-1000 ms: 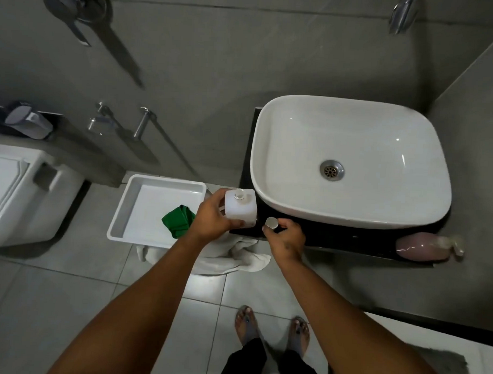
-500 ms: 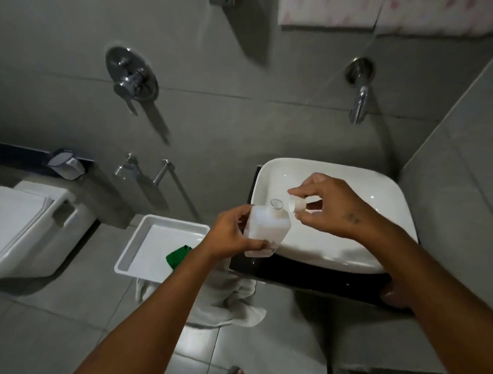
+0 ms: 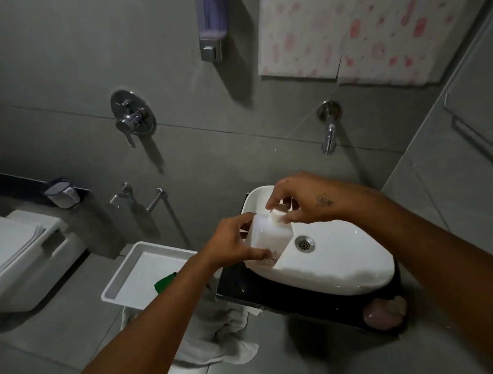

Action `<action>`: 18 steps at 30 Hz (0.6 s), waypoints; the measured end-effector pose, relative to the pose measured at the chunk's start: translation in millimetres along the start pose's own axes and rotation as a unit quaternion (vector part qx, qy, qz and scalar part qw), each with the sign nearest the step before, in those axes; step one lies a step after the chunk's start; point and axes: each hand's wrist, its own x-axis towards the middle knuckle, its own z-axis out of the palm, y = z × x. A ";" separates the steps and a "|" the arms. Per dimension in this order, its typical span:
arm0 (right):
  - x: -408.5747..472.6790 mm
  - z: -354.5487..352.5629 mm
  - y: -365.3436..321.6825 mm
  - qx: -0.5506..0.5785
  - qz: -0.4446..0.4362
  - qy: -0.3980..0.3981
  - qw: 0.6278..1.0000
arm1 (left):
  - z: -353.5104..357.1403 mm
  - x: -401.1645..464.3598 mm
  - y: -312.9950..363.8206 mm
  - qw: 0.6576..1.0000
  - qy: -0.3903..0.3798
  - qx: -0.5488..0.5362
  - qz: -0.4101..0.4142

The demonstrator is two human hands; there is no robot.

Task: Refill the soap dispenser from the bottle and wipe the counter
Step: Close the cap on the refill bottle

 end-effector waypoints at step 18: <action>2.6 -3.4 3.0 -0.104 0.094 0.098 0.985 | 2.5 3.8 8.1 1.000 0.026 -0.011 0.002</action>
